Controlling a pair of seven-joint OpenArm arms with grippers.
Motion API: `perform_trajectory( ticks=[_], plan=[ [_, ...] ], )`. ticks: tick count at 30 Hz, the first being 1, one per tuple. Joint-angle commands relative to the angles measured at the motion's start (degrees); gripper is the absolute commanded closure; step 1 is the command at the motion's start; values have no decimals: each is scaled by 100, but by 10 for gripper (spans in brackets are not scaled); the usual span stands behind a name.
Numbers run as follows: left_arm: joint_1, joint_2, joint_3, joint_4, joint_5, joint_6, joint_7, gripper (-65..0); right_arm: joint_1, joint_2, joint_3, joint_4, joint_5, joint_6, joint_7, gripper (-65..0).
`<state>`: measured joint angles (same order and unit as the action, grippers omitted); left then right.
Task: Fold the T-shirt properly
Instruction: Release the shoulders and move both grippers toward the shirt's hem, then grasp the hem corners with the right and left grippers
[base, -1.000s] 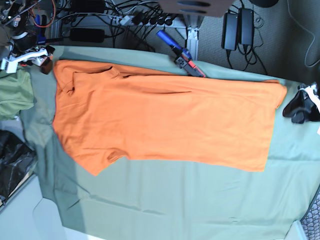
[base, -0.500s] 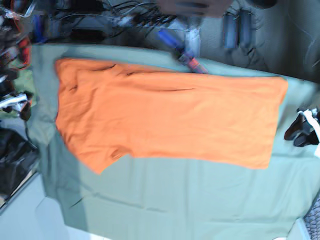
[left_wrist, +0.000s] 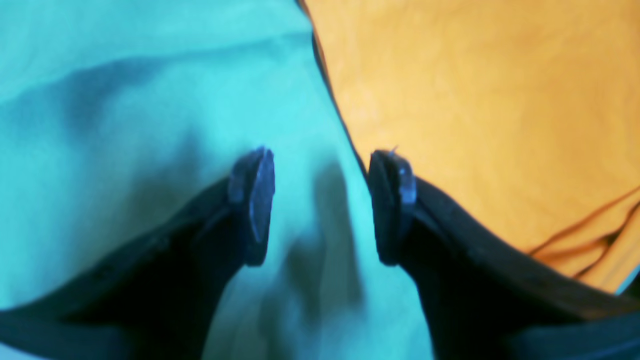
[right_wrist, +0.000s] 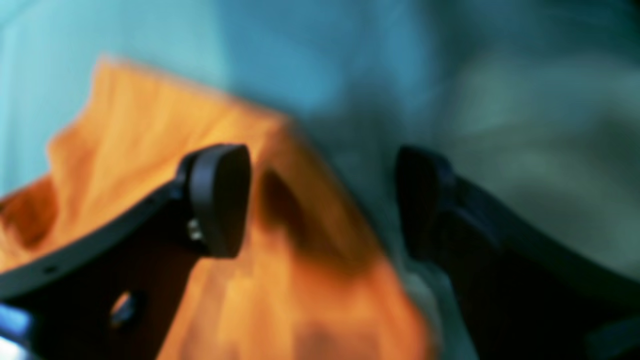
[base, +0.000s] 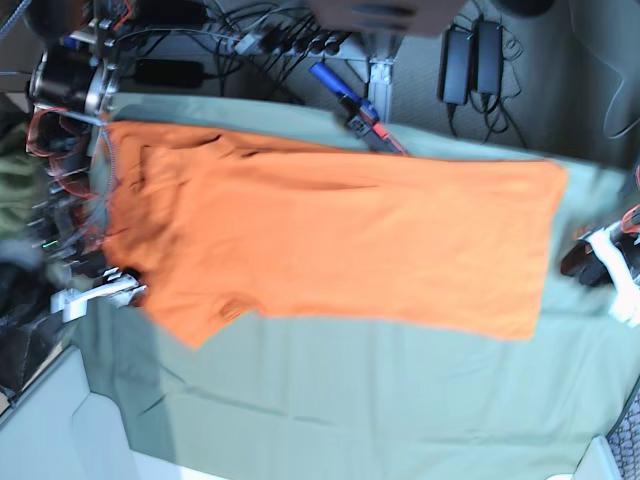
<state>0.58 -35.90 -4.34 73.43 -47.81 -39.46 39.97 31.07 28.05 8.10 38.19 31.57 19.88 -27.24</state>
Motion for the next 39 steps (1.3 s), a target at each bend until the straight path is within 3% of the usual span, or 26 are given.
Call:
perform_trajectory(
  ticks=[1, 4, 10, 18, 25, 32, 36, 39],
  plan=[
    [-90, -122, -46, 68, -72, -54, -164, -340, 192, 31, -15, 63, -15, 557, -57, -445],
    [-92, -111, -48, 39, 31, -54, -273, -340, 190, -227, -31, 136, -219, 592, -59, -445],
    [-627, 22, -44, -723, 313, -54, -579, -340, 192, -409, -31, 219, -66, 597, -219, -445],
    [-1740, 601, -44, -2011, 310, -54, -673, -340, 190, -431, -31, 264, 59, 608, -516, -445],
    [-1768, 1029, 247, -2061, 566, -54, -704, -340, 188, -426, -31, 264, 59, 608, -581, -445],
    [-1770, 1224, 841, -2061, 699, -54, -894, -337, 177, -428, -31, 264, 210, 608, -667, -444],
    [-1775, 1226, 839, -2057, 699, -54, -981, -191, 177, -426, -31, 264, 245, 608, -693, -439],
    [-1788, 1167, 839, -2055, 697, -54, -1016, -123, 177, -407, -28, 293, 247, 608, -758, -324]
  ],
)
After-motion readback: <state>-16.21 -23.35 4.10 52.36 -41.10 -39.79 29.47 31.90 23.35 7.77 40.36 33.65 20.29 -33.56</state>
